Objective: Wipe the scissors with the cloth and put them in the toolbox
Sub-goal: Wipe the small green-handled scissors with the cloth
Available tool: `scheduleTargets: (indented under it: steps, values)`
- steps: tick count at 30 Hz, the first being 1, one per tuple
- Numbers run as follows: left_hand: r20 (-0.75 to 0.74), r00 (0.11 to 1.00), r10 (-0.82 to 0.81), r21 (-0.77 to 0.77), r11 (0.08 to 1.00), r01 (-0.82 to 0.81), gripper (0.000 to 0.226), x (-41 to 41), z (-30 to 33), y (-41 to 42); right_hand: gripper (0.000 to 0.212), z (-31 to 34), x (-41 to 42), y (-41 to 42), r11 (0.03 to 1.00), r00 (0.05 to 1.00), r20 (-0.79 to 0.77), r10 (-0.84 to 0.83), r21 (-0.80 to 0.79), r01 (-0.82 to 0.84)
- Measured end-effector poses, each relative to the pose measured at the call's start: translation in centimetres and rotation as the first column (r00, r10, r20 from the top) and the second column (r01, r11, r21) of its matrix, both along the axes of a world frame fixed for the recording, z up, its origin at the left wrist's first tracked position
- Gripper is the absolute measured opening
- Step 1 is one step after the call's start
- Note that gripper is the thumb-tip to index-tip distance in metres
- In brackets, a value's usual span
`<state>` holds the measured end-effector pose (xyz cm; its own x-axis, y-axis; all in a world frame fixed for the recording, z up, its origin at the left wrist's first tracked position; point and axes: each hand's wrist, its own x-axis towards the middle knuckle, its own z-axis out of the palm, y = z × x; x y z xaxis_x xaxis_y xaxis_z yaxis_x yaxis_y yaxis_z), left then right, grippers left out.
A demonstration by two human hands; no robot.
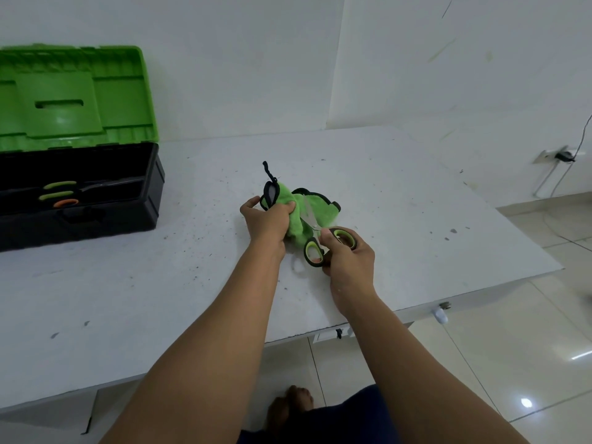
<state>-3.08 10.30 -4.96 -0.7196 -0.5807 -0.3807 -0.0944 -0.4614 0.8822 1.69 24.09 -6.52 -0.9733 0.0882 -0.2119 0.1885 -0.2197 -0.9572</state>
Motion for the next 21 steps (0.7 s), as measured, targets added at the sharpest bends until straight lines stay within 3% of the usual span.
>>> scheduleTargets:
  steps: [8,13,18,21]
  values:
    - [0.003,0.997,0.074,0.013,0.997,-0.074,0.063,0.1,0.4,-1.5,0.010,0.4,0.9,0.5,0.997,1.000,0.016,0.004,-0.079,-0.003]
    - [0.001,1.000,0.015,-0.033,0.999,-0.015,0.073,1.2,0.3,-4.2,0.012,0.4,1.2,0.5,0.987,0.993,-0.088,-0.075,-0.151,0.061]
    - [-0.031,0.972,-0.234,-0.143,0.963,0.228,0.081,3.0,-0.3,-3.7,0.012,0.1,1.5,-0.4,0.981,0.957,-0.219,-0.191,-0.067,0.181]
    - [-0.035,0.930,-0.365,-0.211,0.912,0.351,0.075,3.5,-0.2,-2.0,0.021,-0.3,1.7,-0.8,0.983,0.936,-0.324,-0.135,0.074,0.167]
